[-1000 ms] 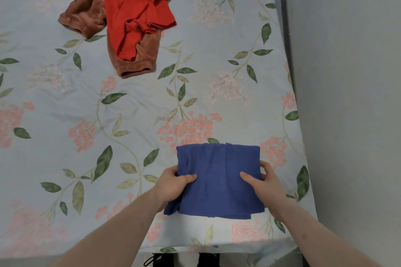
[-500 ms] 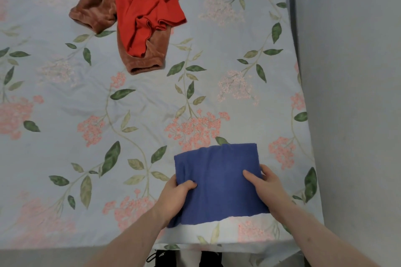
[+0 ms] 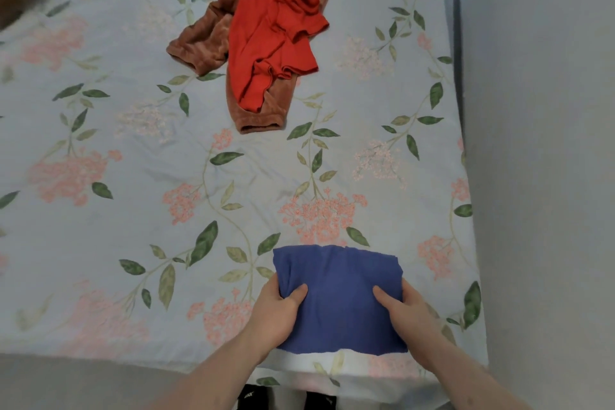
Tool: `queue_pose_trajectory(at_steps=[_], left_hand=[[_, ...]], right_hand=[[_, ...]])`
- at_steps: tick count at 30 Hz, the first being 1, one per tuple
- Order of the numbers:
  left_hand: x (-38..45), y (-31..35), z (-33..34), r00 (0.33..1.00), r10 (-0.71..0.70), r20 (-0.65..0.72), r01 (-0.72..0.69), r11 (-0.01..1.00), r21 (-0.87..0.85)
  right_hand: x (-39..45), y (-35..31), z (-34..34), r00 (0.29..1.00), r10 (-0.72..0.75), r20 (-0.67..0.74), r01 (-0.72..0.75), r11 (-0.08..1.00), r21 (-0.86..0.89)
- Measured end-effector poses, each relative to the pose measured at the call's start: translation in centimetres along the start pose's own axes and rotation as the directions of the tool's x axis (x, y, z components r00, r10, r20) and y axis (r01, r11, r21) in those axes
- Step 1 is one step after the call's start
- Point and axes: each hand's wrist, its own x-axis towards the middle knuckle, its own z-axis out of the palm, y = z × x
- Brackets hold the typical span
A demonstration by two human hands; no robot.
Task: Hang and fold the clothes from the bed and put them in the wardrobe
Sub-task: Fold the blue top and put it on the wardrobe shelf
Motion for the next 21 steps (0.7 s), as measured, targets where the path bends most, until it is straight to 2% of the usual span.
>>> queue_pose_trajectory(at_steps=[6, 13, 17, 21], left_hand=[[-9.3, 3.9, -5.0, 0.998, 0.061, -0.028, -0.063, 0.997, -0.048], [-22.1, 10.1, -9.8, 0.992, 0.126, 0.005, -0.124, 0.982, -0.146], [-27.9, 13.3, -11.5, 0.980, 0.195, -0.040, -0.199, 0.966, -0.165], [-32.8, 15.5, -12.5, 0.963, 0.248, -0.109, -0.264, 0.950, -0.168]], right_hand=[[-9.9, -4.0, 1.4, 0.997, -0.079, -0.008, 0.079, 0.996, 0.039], [-23.4, -10.9, 0.6, 0.980, -0.199, -0.021, 0.200, 0.972, 0.124], [-29.4, -14.7, 0.5, 0.961, -0.277, 0.016, 0.270, 0.945, 0.186], [-33.6, -17.4, 0.3, 0.927, -0.364, 0.090, 0.345, 0.922, 0.172]])
